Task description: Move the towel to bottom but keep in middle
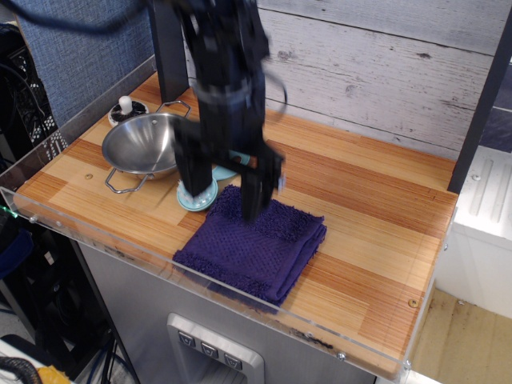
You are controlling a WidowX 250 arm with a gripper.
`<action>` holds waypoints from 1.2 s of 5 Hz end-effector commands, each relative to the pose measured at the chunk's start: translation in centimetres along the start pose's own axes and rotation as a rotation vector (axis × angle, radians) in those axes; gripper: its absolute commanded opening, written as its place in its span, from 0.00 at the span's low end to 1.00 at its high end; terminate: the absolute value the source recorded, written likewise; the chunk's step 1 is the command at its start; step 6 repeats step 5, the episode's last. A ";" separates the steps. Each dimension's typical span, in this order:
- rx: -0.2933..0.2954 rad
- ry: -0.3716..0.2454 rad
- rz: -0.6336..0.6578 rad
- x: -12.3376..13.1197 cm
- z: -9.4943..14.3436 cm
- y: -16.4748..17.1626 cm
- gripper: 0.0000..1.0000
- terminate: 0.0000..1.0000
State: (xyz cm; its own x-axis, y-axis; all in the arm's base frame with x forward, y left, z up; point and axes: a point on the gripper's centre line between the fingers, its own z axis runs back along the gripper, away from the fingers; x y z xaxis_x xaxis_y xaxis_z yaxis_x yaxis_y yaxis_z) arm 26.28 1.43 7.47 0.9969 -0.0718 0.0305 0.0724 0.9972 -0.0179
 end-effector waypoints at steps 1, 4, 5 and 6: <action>-0.066 -0.227 0.027 1.9 8.9 0.4 1.00 0.00; -0.051 -0.178 -0.041 1.9 11.1 0.7 1.00 0.00; -0.051 -0.178 -0.041 1.9 11.1 0.7 1.00 1.00; -0.051 -0.178 -0.041 1.9 11.1 0.7 1.00 1.00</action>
